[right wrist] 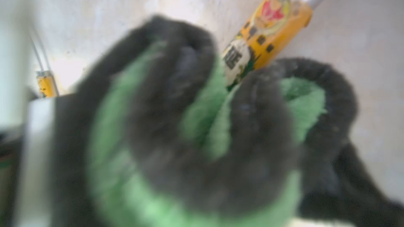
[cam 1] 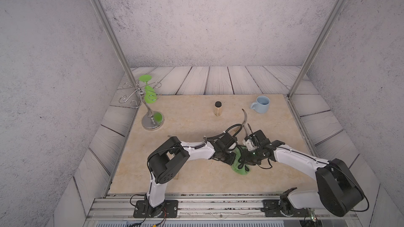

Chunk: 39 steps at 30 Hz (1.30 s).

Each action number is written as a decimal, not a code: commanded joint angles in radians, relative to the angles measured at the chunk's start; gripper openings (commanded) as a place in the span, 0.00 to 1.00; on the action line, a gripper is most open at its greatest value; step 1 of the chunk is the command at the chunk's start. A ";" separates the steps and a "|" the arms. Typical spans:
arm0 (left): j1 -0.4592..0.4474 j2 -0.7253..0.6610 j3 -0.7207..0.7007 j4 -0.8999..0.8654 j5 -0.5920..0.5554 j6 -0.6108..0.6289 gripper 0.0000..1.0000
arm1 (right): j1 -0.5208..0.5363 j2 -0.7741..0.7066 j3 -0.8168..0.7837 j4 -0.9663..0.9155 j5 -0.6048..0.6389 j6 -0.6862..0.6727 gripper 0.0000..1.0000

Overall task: Wipe small sickles with rags
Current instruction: Wipe the small sickle at the center of the board.

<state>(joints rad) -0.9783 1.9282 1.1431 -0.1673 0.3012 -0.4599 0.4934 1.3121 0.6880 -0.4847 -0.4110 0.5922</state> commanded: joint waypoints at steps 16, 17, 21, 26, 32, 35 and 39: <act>-0.120 -0.073 -0.085 -0.144 -0.040 -0.042 0.06 | -0.247 -0.227 0.290 -0.377 0.190 -0.122 0.24; -0.121 -0.072 -0.085 -0.146 -0.040 -0.043 0.10 | -0.250 -0.225 0.292 -0.376 0.189 -0.125 0.24; -0.122 -0.064 -0.076 -0.150 -0.040 -0.039 0.27 | -0.265 -0.211 0.302 -0.374 0.186 -0.133 0.25; -0.122 -0.045 -0.024 -0.178 -0.053 -0.016 0.43 | -0.284 -0.185 0.328 -0.380 0.186 -0.152 0.25; -0.122 -0.007 0.049 -0.200 -0.051 0.008 0.47 | -0.303 -0.137 0.370 -0.379 0.185 -0.169 0.25; -0.122 0.021 0.080 -0.207 -0.051 0.024 0.47 | -0.309 -0.099 0.394 -0.365 0.186 -0.170 0.25; -0.122 0.063 0.116 -0.214 -0.043 0.036 0.44 | -0.314 -0.025 0.435 -0.347 0.181 -0.175 0.25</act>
<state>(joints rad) -1.0962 1.9491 1.2350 -0.3447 0.2623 -0.4473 0.1856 1.2419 1.0901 -0.8513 -0.2333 0.4355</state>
